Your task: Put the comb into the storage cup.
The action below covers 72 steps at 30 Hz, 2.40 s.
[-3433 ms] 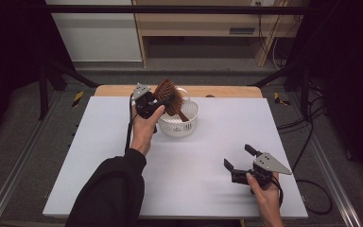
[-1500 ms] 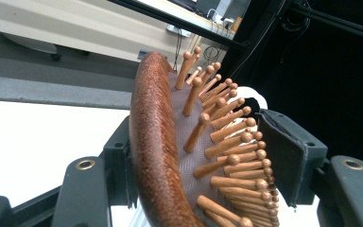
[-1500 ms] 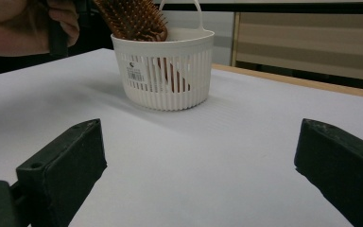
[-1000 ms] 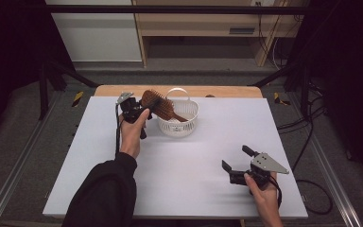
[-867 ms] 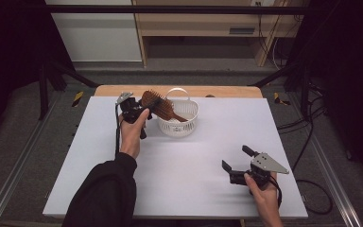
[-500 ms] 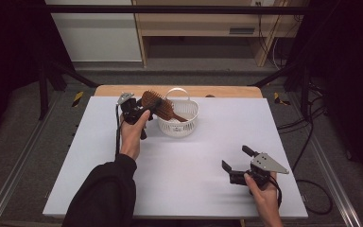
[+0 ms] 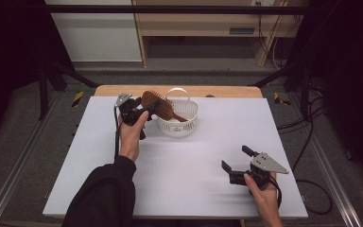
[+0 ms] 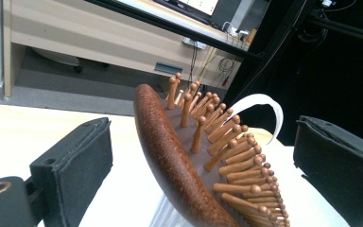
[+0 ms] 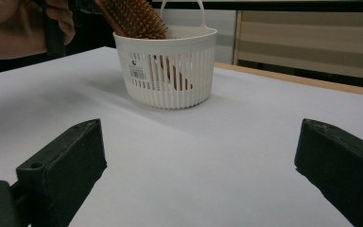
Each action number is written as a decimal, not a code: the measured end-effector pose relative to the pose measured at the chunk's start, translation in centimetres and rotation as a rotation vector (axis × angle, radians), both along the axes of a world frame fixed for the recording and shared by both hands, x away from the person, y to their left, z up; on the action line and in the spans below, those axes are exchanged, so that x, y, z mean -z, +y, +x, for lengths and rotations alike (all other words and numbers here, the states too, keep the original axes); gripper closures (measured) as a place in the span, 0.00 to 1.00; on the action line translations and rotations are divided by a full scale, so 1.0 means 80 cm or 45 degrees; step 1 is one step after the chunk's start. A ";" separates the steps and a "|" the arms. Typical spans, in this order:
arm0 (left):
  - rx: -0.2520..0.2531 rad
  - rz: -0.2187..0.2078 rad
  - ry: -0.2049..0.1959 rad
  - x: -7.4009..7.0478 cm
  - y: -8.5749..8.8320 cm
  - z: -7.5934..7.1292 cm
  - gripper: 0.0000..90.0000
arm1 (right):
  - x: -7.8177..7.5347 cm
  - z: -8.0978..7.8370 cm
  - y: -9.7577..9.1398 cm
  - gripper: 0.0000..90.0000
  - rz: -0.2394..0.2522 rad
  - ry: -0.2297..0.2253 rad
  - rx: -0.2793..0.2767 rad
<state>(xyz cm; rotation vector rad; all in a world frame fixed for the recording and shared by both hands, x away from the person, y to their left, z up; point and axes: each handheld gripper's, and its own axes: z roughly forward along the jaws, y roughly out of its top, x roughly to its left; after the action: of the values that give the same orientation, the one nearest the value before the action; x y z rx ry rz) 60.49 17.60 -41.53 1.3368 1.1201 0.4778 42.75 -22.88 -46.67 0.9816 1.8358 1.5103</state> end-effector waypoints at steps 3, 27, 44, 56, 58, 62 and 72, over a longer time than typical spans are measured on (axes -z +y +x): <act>-0.001 0.013 -0.016 -0.001 0.000 -0.002 0.06 | 0.000 0.000 0.000 0.03 -0.002 -0.002 -0.001; -0.031 0.089 -0.048 -0.002 0.008 -0.019 0.04 | 0.002 0.000 0.001 0.03 -0.005 0.005 -0.003; -0.047 0.116 -0.082 -0.002 0.010 -0.037 0.04 | 0.001 0.000 0.001 0.03 -0.003 0.002 -0.002; -0.053 0.151 -0.086 0.002 0.012 -0.045 0.04 | 0.001 0.000 0.002 0.03 -0.010 0.001 -0.005; -0.055 0.151 -0.084 0.003 0.013 -0.046 0.04 | 0.002 0.000 0.002 0.03 -0.009 0.002 -0.005; -0.062 0.110 -0.058 0.005 0.014 -0.049 0.04 | 0.002 0.000 0.003 0.03 -0.011 0.004 -0.007; -0.064 0.163 -0.079 0.005 0.013 -0.056 0.04 | 0.002 0.000 0.004 0.03 -0.011 0.003 -0.005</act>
<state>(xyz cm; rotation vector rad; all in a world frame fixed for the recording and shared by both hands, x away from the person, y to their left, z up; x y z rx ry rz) 55.98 18.65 -41.92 1.3972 1.0888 0.6326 42.77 -22.59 -46.82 0.9766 1.8460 1.5029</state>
